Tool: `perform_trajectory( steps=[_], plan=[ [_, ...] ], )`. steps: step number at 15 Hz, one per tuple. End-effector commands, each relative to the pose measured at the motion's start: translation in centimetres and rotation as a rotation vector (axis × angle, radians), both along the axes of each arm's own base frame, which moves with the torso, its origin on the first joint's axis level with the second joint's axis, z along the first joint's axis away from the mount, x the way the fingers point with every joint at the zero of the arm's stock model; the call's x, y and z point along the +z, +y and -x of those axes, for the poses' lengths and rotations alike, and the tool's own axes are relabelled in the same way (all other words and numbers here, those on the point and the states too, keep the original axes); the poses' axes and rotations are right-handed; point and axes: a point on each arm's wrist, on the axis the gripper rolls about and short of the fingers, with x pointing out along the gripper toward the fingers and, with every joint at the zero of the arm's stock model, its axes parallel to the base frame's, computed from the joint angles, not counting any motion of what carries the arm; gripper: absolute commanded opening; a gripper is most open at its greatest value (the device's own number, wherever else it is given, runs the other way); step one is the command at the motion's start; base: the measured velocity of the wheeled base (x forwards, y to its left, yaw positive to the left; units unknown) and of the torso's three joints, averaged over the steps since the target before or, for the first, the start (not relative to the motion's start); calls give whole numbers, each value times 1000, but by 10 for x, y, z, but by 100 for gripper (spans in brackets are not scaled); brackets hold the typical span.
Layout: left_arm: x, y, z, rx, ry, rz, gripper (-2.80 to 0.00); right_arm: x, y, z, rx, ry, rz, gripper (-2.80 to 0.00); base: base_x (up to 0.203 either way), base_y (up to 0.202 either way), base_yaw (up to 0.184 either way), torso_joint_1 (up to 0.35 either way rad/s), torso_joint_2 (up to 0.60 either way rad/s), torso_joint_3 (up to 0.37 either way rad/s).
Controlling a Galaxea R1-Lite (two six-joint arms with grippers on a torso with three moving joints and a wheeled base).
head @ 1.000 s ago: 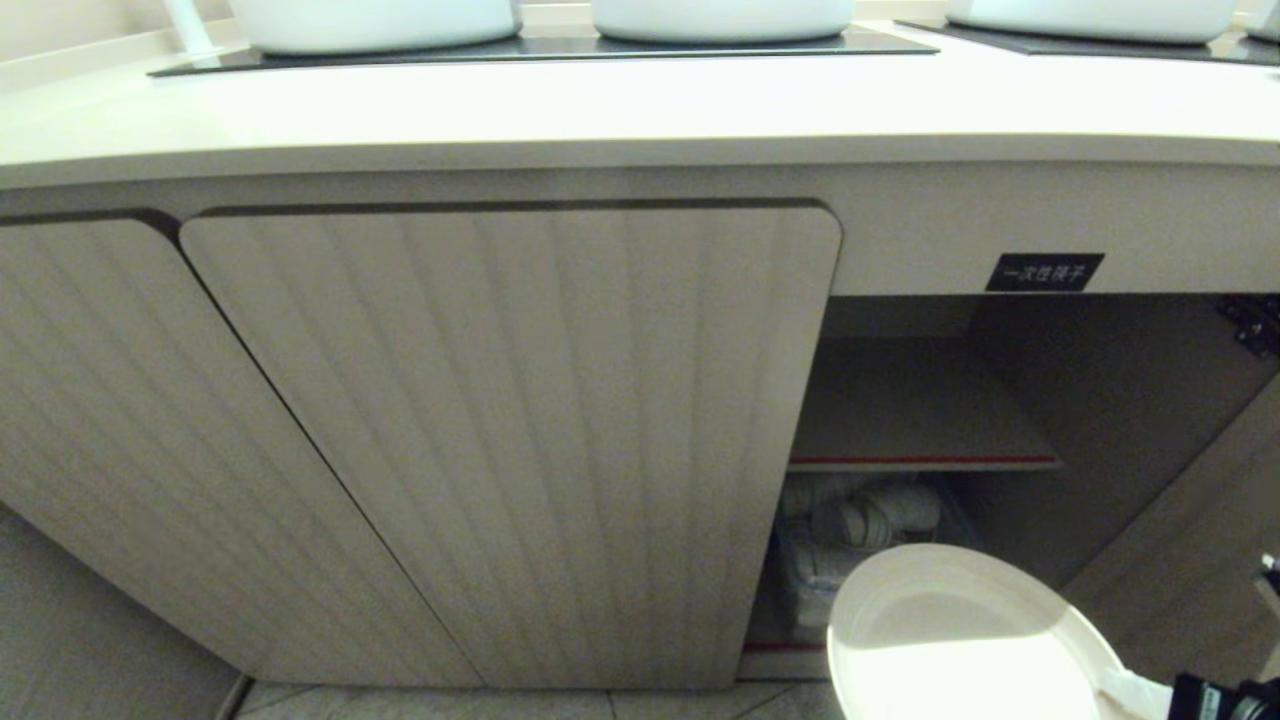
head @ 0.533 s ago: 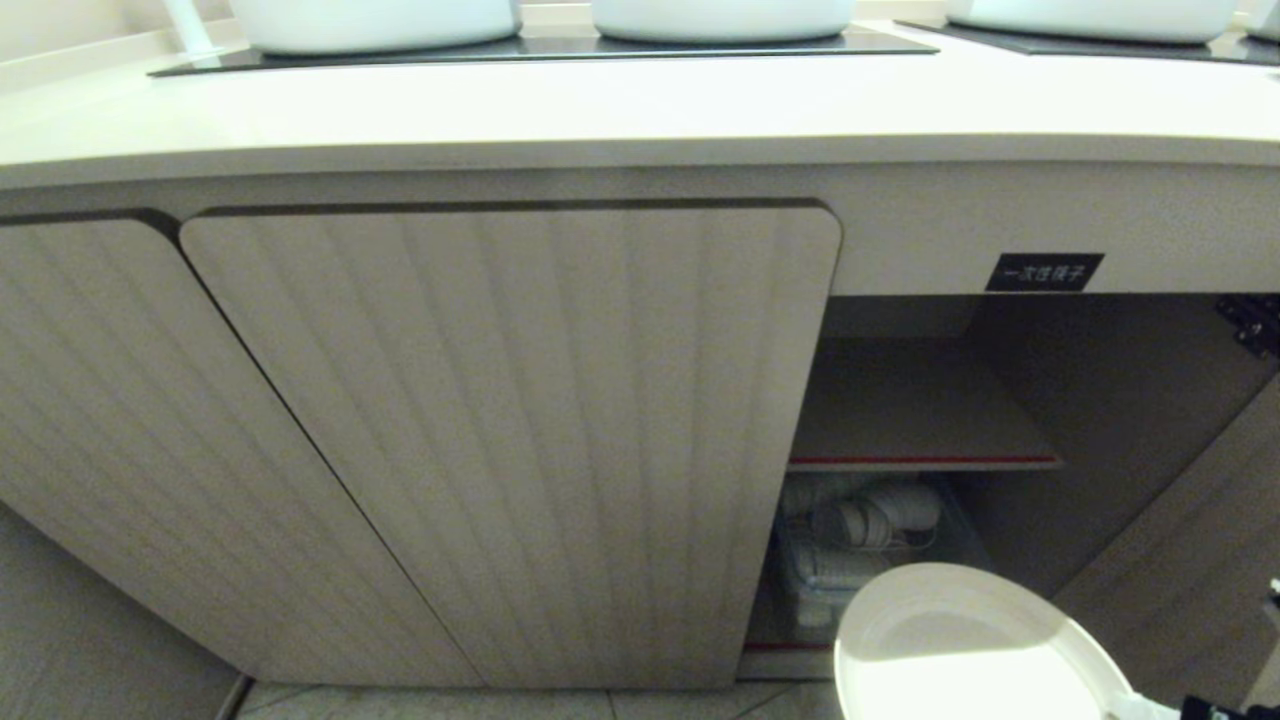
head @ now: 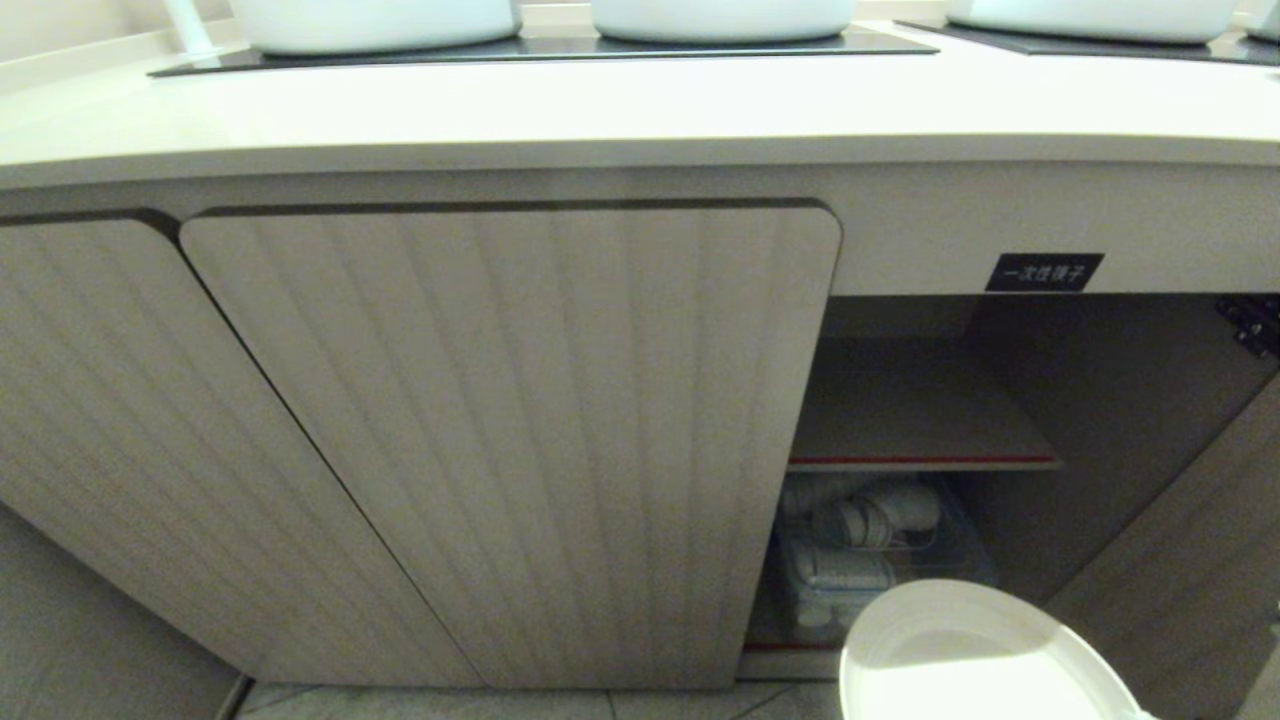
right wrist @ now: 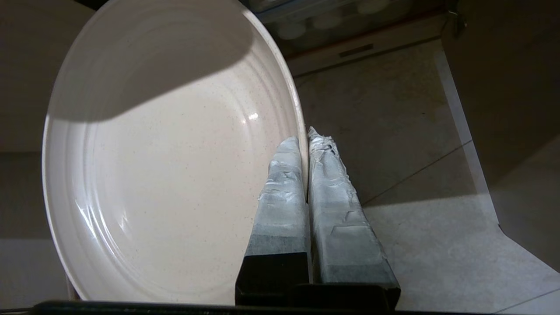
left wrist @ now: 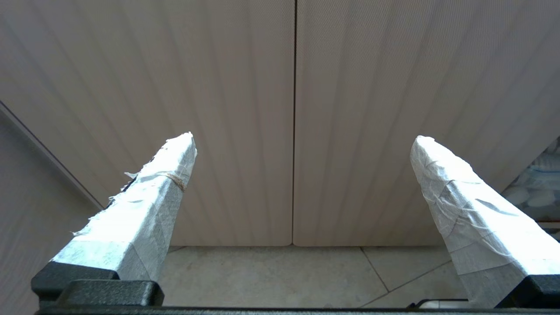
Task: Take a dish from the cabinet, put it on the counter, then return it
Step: Place it on the table
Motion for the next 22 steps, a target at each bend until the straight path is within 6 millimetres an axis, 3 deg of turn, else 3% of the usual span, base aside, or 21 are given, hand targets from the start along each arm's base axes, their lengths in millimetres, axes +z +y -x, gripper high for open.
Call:
perform_trajectory(
  steps=[1,22],
  plan=[
    [0,0,0,1,0,0,0,0,1,0,4,-2,-3,-280,0,0,0,0,0,0],
    [0,0,0,0,0,0,0,1,1,3,6,-19,11,-280,0,0,0,0,0,0]
  ],
)
